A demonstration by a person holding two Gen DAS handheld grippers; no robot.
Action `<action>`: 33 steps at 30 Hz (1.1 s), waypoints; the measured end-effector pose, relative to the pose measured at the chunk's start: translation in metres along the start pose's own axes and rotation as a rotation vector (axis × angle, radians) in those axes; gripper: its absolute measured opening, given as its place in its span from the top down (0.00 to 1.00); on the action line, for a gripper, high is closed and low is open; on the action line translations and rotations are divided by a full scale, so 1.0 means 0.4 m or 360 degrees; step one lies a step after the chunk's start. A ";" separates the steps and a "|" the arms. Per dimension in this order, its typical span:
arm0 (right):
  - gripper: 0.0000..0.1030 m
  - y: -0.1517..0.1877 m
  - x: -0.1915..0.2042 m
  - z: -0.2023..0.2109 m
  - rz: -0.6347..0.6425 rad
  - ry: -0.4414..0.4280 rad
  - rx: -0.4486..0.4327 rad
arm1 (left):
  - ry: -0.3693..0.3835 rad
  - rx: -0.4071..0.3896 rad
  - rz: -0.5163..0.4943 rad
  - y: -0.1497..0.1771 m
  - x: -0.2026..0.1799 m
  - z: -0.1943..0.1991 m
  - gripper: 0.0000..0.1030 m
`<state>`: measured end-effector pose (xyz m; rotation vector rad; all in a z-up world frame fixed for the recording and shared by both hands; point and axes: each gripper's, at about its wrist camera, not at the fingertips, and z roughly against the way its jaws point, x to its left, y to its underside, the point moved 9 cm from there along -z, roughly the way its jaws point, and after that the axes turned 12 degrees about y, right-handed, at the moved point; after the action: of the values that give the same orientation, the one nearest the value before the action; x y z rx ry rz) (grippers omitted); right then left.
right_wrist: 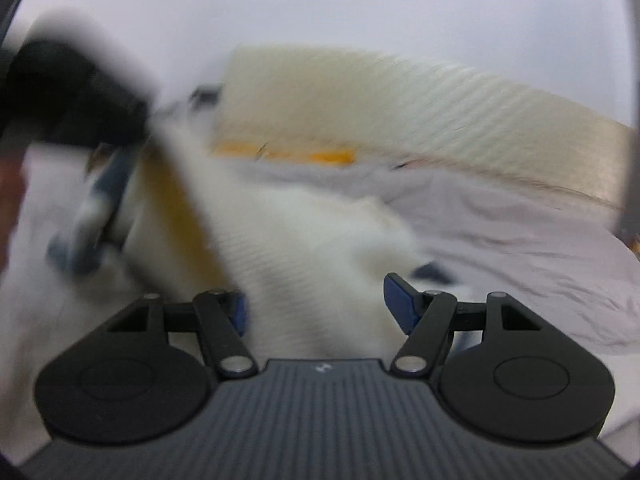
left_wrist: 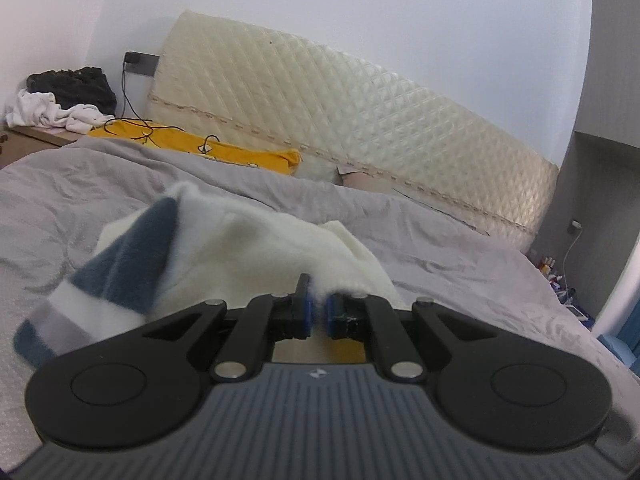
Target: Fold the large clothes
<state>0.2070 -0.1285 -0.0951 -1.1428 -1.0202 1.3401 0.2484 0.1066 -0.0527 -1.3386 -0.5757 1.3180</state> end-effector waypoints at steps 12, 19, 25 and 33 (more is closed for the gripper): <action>0.29 0.145 -0.123 -0.092 -0.0494 0.0066 0.0680 | 0.0089 -0.0051 -0.0097 0.030 -0.083 0.013 0.92; 0.28 0.233 -0.119 -0.046 -0.0662 0.0151 0.0891 | 0.0025 -0.0102 -0.0127 0.035 -0.098 0.034 0.93; 0.45 0.125 -0.190 -0.006 -0.0639 0.0289 0.0461 | -0.0018 -0.0022 -0.0096 0.060 -0.104 0.037 0.92; 0.85 0.083 -0.146 -0.013 -0.0560 0.0128 0.0329 | -0.0054 0.0141 -0.0239 0.111 -0.131 0.006 0.91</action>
<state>0.2055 -0.1898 -0.1235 -0.8122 -0.9489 1.0811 0.2173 0.0487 -0.0731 -1.1799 -0.6218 1.2316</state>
